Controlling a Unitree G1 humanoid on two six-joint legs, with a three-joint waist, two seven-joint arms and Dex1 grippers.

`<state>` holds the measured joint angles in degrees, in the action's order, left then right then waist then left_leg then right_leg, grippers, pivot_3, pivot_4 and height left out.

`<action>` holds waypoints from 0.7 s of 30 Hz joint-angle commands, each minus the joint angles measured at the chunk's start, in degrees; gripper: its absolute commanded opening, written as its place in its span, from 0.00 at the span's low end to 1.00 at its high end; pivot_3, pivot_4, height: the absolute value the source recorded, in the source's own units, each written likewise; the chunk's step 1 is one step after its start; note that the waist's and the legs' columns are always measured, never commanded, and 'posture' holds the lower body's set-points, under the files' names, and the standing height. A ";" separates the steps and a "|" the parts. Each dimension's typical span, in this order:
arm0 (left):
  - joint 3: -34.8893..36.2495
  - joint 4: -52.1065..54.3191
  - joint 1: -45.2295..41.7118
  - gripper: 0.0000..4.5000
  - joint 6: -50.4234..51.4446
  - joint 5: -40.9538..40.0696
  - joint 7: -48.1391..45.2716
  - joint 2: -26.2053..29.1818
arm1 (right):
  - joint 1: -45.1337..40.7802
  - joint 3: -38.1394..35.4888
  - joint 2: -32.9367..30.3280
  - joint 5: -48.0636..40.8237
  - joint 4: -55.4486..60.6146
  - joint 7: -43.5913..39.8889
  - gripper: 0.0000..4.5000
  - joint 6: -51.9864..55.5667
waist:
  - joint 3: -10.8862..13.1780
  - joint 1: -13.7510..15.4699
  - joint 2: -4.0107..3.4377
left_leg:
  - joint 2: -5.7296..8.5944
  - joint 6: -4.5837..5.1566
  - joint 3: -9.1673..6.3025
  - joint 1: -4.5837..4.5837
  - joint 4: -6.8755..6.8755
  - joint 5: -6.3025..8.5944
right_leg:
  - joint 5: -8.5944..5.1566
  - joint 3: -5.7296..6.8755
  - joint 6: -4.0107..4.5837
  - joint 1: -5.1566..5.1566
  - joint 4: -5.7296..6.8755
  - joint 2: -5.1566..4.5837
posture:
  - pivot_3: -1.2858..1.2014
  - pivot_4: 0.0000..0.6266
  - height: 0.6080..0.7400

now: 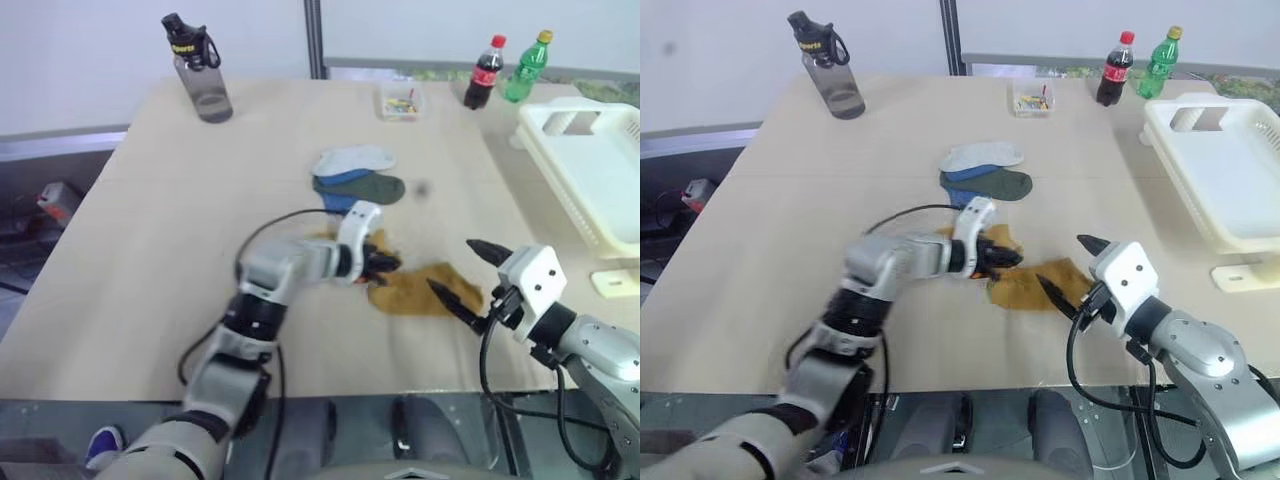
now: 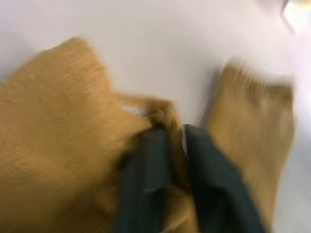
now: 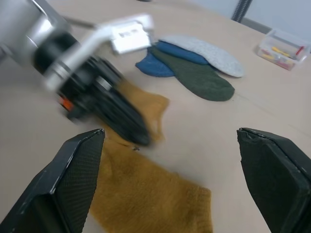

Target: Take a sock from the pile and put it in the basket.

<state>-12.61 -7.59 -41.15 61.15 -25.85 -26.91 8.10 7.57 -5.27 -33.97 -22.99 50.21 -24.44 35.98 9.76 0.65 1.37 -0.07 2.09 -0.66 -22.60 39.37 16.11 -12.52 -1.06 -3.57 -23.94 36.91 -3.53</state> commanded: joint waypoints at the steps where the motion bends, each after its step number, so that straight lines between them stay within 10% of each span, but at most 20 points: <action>1: 2.91 2.33 0.82 0.64 -3.00 -0.31 -2.00 1.56 | -1.59 -0.71 2.04 -2.80 2.46 3.77 1.00 5.95 | -0.01 -0.39 -0.02 | -0.02 0.00 0.03 0.08 0.00 0.00 | 0.01 -0.03 0.02 0.04 0.02 0.03 | 0.52 0.24 1.00; 14: 12.80 10.41 7.94 0.74 -16.25 -0.41 -17.19 23.99 | -27.21 12.61 10.83 3.16 -27.70 6.64 1.00 12.90 | 0.09 -1.11 -0.20 | -0.29 -0.08 0.06 0.07 -0.16 -0.04 | 0.17 -0.06 0.28 -0.06 -0.12 0.37 | 0.52 0.24 1.00; 21: 6.16 5.73 16.21 0.76 -27.35 9.90 -12.90 21.42 | -32.27 18.18 14.72 8.50 -43.61 2.89 0.89 4.79 | 0.10 -1.05 -0.20 | -0.18 -0.31 0.09 -0.16 -0.18 -0.16 | 0.17 -0.04 0.26 -0.16 -0.27 0.23 | 0.52 0.24 1.00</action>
<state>-4.80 -1.20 -25.43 35.89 -18.02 -40.64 29.72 -24.10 12.30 -19.56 -15.47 7.85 -20.43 42.64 9.85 -0.39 1.17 -0.24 1.79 -0.58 -22.76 39.20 15.95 -12.35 -1.08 -3.30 -24.10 36.68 -3.29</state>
